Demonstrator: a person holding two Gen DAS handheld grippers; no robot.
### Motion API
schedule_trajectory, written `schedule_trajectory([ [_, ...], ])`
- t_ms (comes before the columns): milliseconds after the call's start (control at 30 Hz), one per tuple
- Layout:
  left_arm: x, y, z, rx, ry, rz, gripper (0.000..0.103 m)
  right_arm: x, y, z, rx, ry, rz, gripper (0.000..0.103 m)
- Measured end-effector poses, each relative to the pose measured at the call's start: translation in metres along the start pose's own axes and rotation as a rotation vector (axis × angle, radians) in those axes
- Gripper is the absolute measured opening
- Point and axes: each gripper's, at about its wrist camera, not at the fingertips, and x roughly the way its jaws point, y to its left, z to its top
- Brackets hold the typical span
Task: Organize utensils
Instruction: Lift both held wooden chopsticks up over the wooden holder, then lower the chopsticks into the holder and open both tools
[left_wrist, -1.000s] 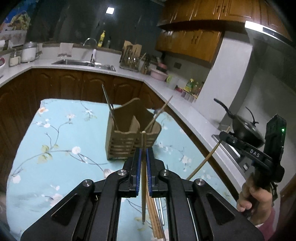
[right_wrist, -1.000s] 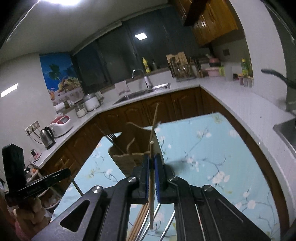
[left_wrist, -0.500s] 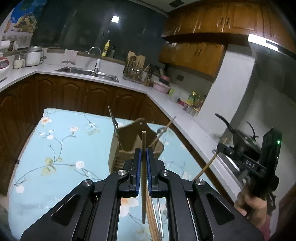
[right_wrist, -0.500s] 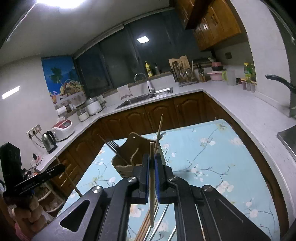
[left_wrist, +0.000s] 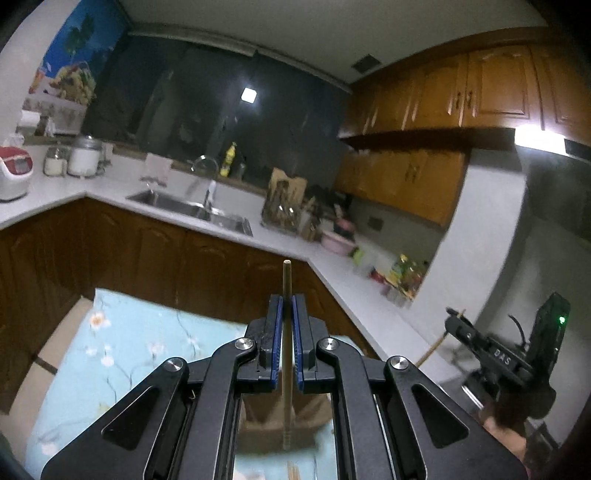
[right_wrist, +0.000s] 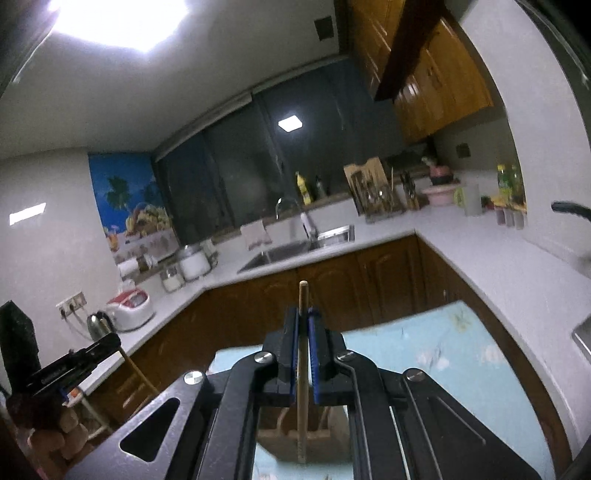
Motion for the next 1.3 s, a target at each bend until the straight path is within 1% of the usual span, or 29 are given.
schedule_trajectory([
  [133, 0.024, 0.007, 0.001, -0.019, -0.042, 0.041, 0.005, 0.021, -0.003, 0.003, -0.001, -0.029, -0.023, 0.005],
  [200, 0.036, 0.013, -0.005, -0.03, -0.049, 0.059, 0.005, 0.03, -0.007, 0.0, 0.008, -0.033, -0.025, 0.005],
  [300, 0.05, 0.021, -0.022, -0.052, -0.044, 0.08, 0.005, 0.046, -0.012, -0.013, 0.023, -0.013, -0.031, 0.005],
  [400, 0.062, 0.03, -0.045, -0.066, -0.029, 0.099, 0.005, 0.059, -0.019, -0.034, 0.035, 0.01, -0.041, 0.005],
  [500, 0.07, 0.036, -0.063, -0.071, -0.003, 0.102, 0.005, 0.066, -0.024, -0.053, 0.049, 0.038, -0.05, 0.005],
  [633, 0.079, 0.04, -0.085, -0.067, 0.057, 0.109, 0.005, 0.08, -0.032, -0.07, 0.075, 0.098, -0.049, 0.006],
  [800, 0.088, 0.043, -0.1, -0.053, 0.115, 0.107, 0.005, 0.094, -0.033, -0.082, 0.067, 0.172, -0.039, 0.006],
  [833, 0.09, 0.043, -0.102, -0.049, 0.126, 0.105, 0.005, 0.095, -0.032, -0.083, 0.061, 0.177, -0.044, 0.006],
  [1033, 0.091, 0.043, -0.1, -0.041, 0.14, 0.104, 0.006, 0.097, -0.034, -0.078, 0.056, 0.196, -0.051, 0.006],
  [1133, 0.091, 0.042, -0.099, -0.034, 0.146, 0.109, 0.006, 0.098, -0.032, -0.078, 0.056, 0.201, -0.053, 0.008],
  [1167, 0.091, 0.042, -0.099, -0.032, 0.149, 0.109, 0.006, 0.098, -0.032, -0.078, 0.062, 0.204, -0.053, 0.011],
  [1200, 0.092, 0.042, -0.098, -0.034, 0.153, 0.108, 0.006, 0.099, -0.032, -0.078, 0.066, 0.202, -0.05, 0.011],
  [1233, 0.092, 0.042, -0.097, -0.037, 0.164, 0.104, 0.007, 0.099, -0.032, -0.079, 0.072, 0.201, -0.044, 0.012],
  [1267, 0.092, 0.043, -0.097, -0.043, 0.175, 0.101, 0.009, 0.098, -0.033, -0.078, 0.077, 0.203, -0.032, 0.014],
  [1300, 0.092, 0.044, -0.096, -0.049, 0.18, 0.099, 0.016, 0.098, -0.034, -0.079, 0.079, 0.203, -0.03, 0.022],
])
